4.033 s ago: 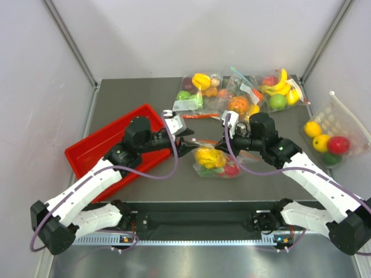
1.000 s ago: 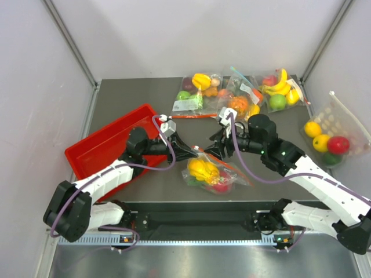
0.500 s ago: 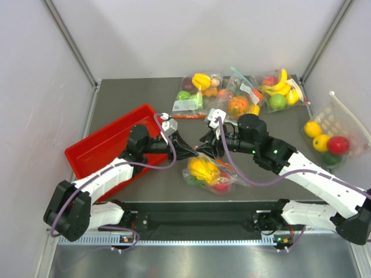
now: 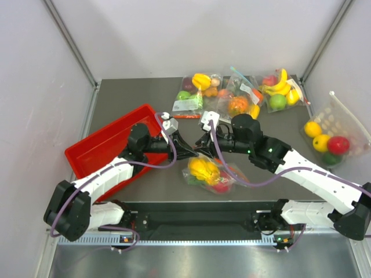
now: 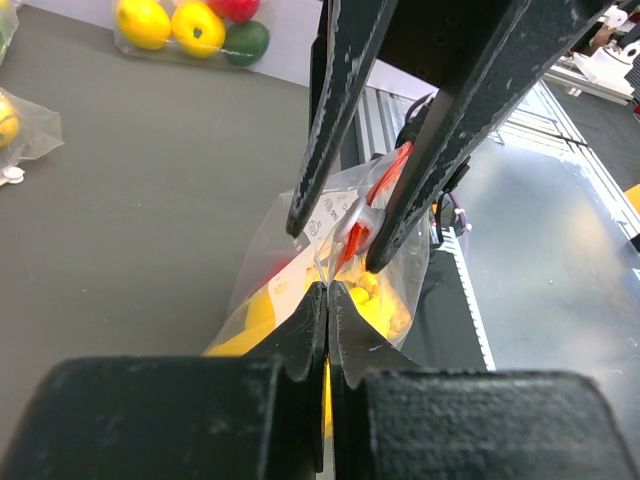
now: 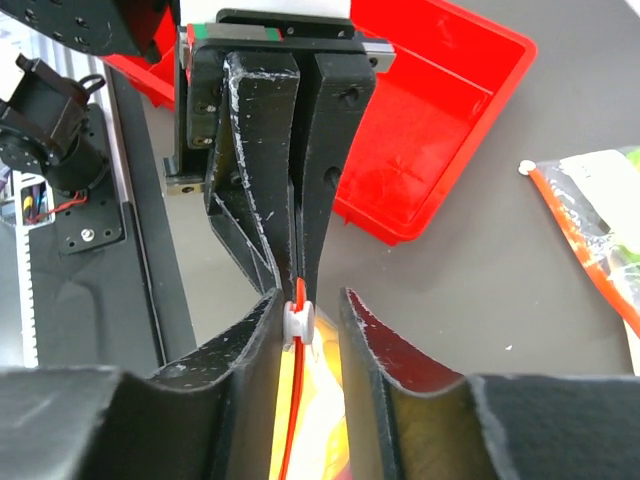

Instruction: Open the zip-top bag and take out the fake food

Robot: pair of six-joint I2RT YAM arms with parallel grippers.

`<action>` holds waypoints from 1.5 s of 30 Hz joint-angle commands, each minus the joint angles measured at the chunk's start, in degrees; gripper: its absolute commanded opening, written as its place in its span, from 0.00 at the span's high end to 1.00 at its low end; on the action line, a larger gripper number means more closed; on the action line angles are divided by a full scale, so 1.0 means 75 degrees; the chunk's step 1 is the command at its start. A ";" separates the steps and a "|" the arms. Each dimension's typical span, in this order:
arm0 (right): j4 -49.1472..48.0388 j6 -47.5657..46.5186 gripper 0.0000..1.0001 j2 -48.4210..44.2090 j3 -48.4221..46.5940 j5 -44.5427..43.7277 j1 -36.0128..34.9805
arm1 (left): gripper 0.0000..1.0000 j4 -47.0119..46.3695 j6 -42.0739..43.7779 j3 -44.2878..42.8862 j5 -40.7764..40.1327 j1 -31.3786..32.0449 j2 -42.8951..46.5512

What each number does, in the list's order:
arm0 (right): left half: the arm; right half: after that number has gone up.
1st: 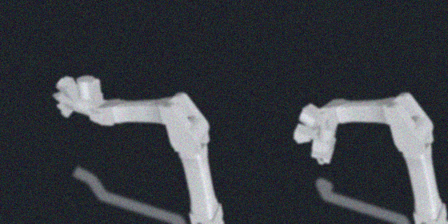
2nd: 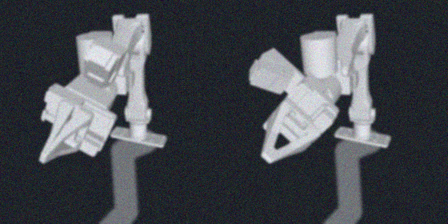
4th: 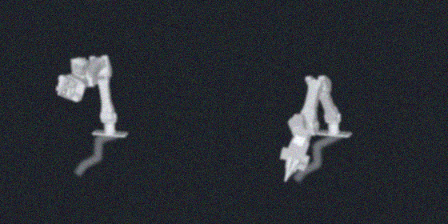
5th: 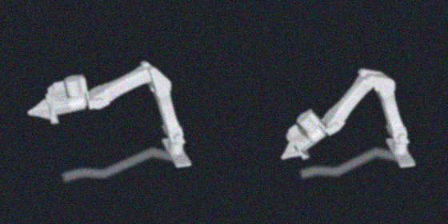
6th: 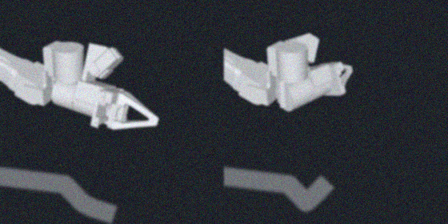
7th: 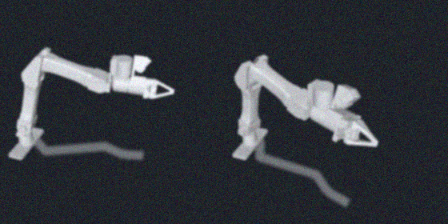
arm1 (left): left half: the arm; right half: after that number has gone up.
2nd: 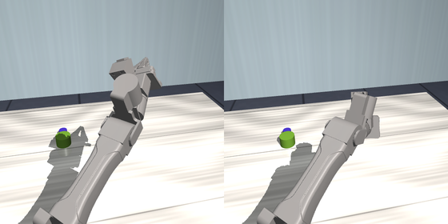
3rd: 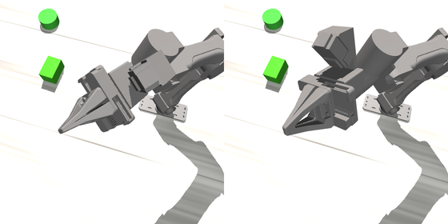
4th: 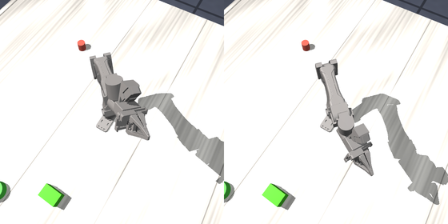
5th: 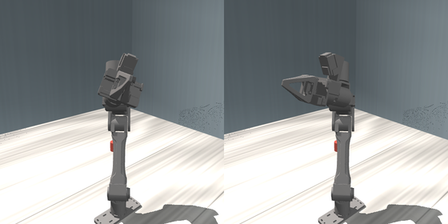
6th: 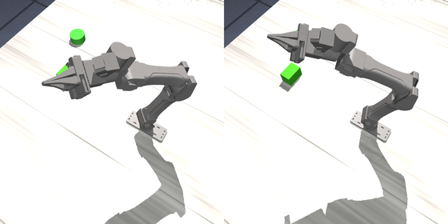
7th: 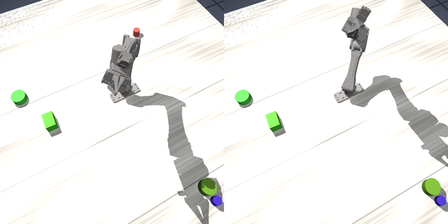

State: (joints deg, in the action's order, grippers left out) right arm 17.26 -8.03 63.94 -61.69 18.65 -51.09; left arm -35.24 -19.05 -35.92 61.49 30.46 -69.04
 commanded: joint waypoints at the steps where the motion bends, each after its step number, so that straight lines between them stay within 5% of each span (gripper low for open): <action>1: -0.0110 -0.0218 0.73 0.0122 -0.0458 0.0009 -0.0161 | 1.00 -0.0211 0.0149 -0.0355 0.0203 0.0017 0.0005; 6: 0.0066 -0.0277 0.76 0.0275 -0.0540 0.0067 -0.0195 | 1.00 -0.0164 0.0184 -0.0367 0.0203 0.0017 0.0017; 14: 0.0184 -0.0323 1.00 0.0205 -0.0470 -0.0073 -0.0196 | 1.00 -0.0141 0.0254 -0.0332 0.0086 0.0017 0.0064; 38: 0.1027 -0.0031 1.00 -0.1002 0.0327 -0.0999 -0.0196 | 1.00 -0.0937 -0.0238 -0.0331 -0.1238 -0.0697 -0.0135; 45: 0.1413 0.0612 1.00 -0.1412 0.0619 -0.1701 -0.0196 | 1.00 -0.0774 -0.0004 -0.0496 -0.2420 -0.0874 -0.0334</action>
State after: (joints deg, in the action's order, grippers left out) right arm 25.04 -7.09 56.86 -57.21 8.23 -51.64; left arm -37.34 -20.64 -37.01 51.90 25.87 -71.24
